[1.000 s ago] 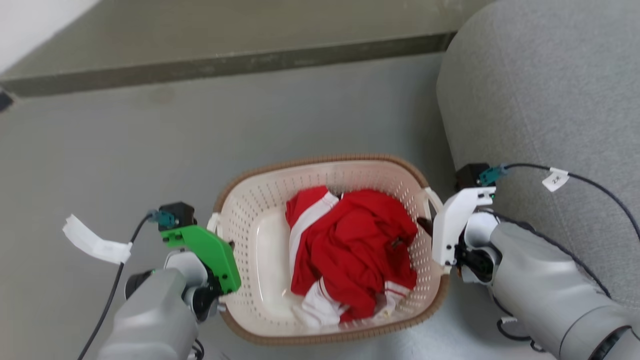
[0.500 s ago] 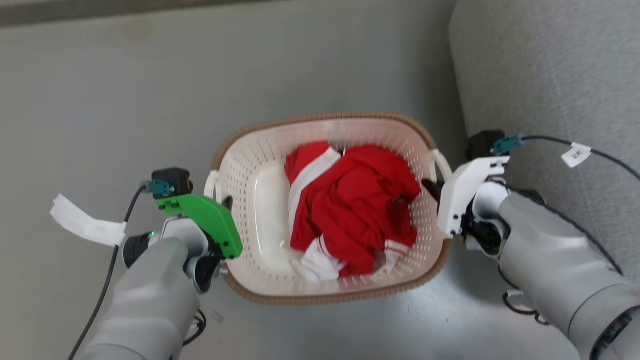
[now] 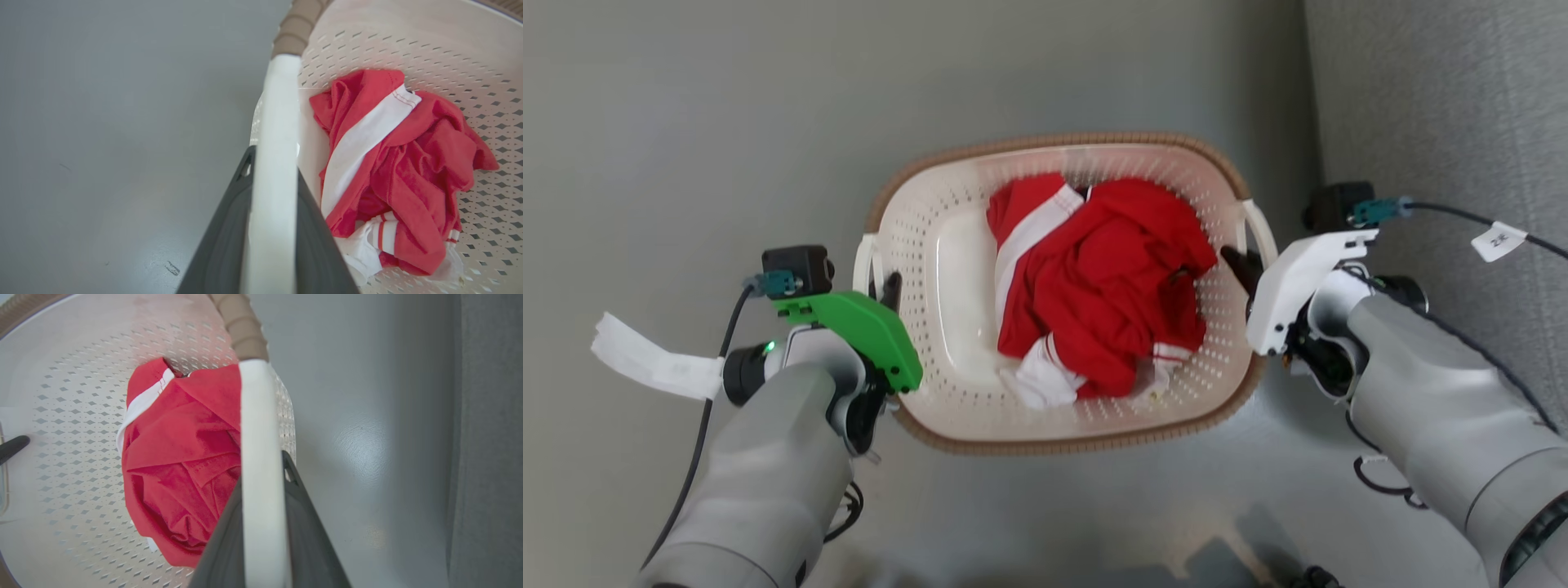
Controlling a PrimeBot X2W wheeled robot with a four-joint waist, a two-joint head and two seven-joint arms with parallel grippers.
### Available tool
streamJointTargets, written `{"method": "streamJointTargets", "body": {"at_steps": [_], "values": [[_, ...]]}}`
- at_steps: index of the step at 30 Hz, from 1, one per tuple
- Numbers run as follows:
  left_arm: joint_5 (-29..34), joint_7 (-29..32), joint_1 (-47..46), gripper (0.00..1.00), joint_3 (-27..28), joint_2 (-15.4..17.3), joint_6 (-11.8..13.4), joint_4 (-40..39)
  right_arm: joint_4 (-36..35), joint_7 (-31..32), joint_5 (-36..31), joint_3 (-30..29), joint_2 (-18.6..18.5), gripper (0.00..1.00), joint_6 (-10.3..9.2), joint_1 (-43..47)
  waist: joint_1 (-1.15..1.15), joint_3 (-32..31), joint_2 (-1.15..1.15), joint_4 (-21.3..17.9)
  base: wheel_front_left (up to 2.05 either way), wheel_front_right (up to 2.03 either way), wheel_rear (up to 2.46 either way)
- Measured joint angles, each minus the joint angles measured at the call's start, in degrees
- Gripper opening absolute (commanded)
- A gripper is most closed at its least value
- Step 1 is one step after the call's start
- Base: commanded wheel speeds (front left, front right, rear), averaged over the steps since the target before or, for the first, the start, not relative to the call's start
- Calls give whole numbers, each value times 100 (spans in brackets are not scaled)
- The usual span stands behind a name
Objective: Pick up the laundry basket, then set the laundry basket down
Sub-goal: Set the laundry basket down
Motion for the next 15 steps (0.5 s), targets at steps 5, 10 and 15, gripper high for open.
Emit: {"method": "streamJointTargets", "body": {"at_steps": [5, 10, 15], "values": [[0, -172, -169, 0, -8, 3, 48, -93, -82, -188, 0, 0, -85, 0, 0, -160, 0, 291, 0, 21, 0, 0, 0], [-16, -188, -308, 0, -45, 4, 48, -141, -123, -323, -1, 23, -149, 0, 0, -298, 0, 593, 0, 39, 0, 0, 0], [-16, -224, -443, 0, -143, 10, 49, -226, -140, -489, -1, 42, -219, 0, 1, -333, 0, 888, 0, 63, 0, 0, 0]]}}
